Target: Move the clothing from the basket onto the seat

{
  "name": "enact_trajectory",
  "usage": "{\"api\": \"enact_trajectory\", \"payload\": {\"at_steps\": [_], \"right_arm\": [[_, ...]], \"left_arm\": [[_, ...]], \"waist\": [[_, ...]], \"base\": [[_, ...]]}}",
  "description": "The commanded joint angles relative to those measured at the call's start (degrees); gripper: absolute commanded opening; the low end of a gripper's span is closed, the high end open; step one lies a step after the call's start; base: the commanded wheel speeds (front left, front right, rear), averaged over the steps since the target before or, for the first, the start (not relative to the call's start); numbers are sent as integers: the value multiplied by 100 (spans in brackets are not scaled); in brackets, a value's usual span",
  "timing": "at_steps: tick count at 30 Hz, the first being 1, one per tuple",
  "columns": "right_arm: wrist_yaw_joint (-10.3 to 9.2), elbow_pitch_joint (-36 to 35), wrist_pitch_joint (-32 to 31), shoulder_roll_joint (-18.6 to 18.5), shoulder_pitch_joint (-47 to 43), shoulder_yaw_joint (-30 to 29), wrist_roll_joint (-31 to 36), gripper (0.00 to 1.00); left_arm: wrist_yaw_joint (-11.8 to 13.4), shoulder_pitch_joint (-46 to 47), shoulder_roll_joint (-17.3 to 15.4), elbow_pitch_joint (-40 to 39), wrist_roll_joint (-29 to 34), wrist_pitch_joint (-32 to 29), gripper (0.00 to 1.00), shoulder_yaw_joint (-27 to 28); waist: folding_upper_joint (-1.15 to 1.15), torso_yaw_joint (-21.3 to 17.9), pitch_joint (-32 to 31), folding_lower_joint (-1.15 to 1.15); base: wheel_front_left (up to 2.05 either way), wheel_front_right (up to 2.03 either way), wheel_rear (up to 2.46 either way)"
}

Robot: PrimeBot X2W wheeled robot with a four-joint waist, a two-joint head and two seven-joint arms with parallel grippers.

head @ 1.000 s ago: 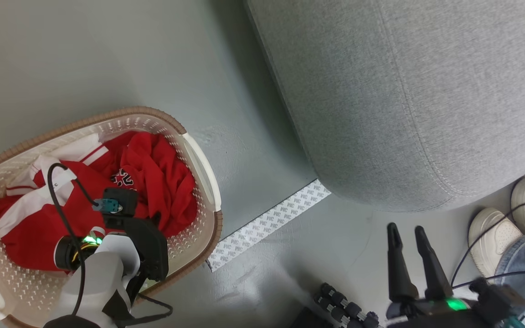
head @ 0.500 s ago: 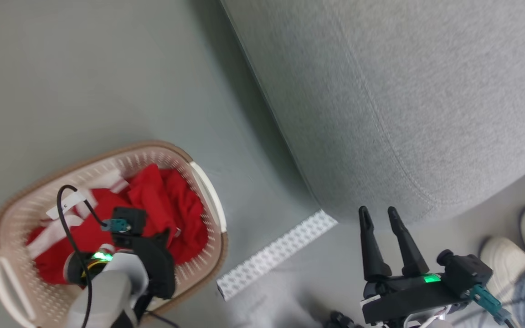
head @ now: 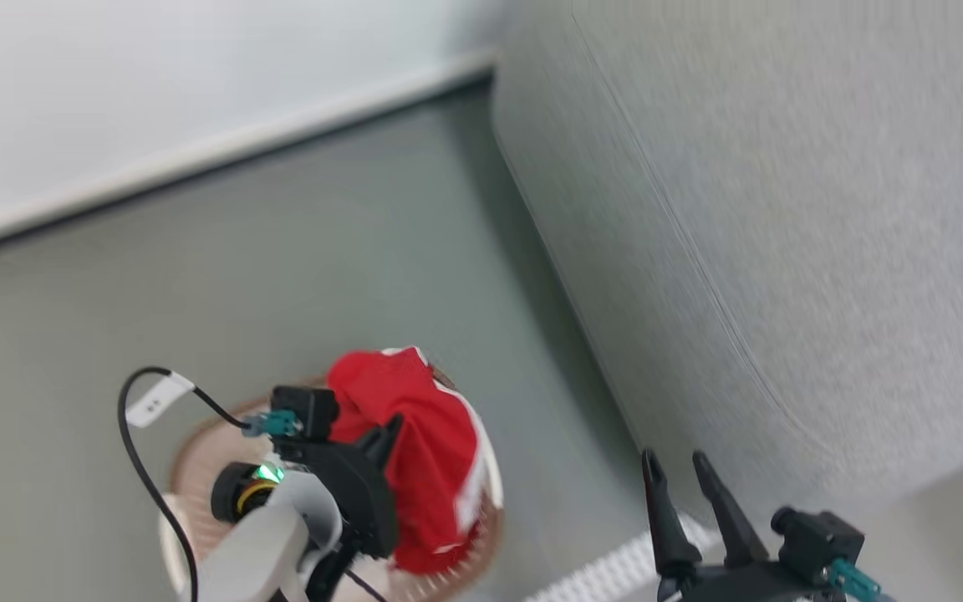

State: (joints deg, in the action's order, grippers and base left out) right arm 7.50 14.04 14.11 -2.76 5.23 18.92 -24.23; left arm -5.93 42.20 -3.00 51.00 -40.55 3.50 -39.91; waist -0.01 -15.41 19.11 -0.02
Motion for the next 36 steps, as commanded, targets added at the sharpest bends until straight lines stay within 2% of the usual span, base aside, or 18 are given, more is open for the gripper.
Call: {"api": "enact_trajectory", "payload": {"at_steps": [1,6,14,30,36], "right_arm": [[-2,40,-32,-21,-128,-8,-40,100],[-2,106,-170,-19,-329,-40,-81,100],[-2,-79,-401,-18,-356,-24,-107,100],[-2,-109,-761,-15,-36,446,-29,100],[-2,78,-1053,-19,419,836,-39,100]], "left_arm": [[41,-139,17,-69,-81,-21,0,-74],[206,-200,15,-373,-362,-35,0,-271],[366,214,11,-849,-547,65,0,-431],[575,712,12,-1384,-582,167,0,-637],[530,707,13,-1614,-737,64,0,-836]], "waist": [[1,942,-1283,2],[1,1263,-1930,2],[1,1608,-2397,2],[1,1949,-2736,2],[1,1996,-2738,2]], "base": [[0,0,0],[0,0,0],[0,0,0],[0,0,0],[0,0,0]]}}
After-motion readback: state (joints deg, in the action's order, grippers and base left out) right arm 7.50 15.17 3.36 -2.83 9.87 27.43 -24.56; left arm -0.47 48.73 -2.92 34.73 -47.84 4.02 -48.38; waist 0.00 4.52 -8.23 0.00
